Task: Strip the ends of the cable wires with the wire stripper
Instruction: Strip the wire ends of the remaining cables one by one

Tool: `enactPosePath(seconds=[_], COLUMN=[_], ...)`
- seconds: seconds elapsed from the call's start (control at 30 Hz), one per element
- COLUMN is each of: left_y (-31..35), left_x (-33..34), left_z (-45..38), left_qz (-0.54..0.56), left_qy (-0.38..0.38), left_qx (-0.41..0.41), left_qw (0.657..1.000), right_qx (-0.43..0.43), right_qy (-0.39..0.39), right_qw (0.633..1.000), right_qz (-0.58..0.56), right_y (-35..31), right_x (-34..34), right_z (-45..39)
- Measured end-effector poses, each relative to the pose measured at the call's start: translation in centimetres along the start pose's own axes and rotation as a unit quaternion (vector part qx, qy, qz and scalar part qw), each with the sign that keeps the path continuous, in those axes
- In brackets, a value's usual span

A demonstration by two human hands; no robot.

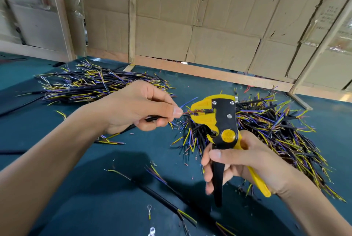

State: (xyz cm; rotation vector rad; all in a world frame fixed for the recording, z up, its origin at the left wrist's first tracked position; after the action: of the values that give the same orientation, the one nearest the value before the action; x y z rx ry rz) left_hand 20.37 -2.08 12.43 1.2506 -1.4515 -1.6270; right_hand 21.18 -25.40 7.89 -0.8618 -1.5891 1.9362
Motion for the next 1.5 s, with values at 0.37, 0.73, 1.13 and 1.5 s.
enactPosePath(seconds=[0.37, 0.73, 1.13, 1.5], left_y=[-0.5, 0.5, 0.8, 0.5], left_x=[-0.3, -2.0, -0.3, -0.3], left_z=[-0.3, 0.6, 1.2, 1.3], left_qz=[-0.015, -0.361, -0.614, -0.622], left_qy=[0.015, 0.184, 0.196, 0.216], left_qx=[-0.01, 0.188, 0.366, 0.377], left_qw=[1.0, 0.895, 0.671, 0.651], right_qx=[0.026, -0.008, -0.019, -0.029], right_qy=[0.027, -0.008, 0.012, -0.017], right_qw=[0.995, 0.981, 0.982, 0.975], right_qz=[-0.091, -0.195, -0.188, -0.222], right_y=[-0.1, 0.2, 0.4, 0.5], right_x=[1.4, 3.3, 3.1, 3.7], right_z=[-0.2, -1.4, -1.4, -1.6])
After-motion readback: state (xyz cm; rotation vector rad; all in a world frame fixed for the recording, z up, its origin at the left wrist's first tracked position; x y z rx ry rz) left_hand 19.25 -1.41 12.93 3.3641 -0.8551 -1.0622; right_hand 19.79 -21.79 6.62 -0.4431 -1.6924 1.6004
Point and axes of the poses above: each hand's wrist, its own z-axis away from the middle knuckle, its own x-axis out of the palm, y = z × x, the point moved 4 cm from there along -z, towards the middle knuckle, and after that the axes turned 1 degree about -y, right-handed, at the moved point
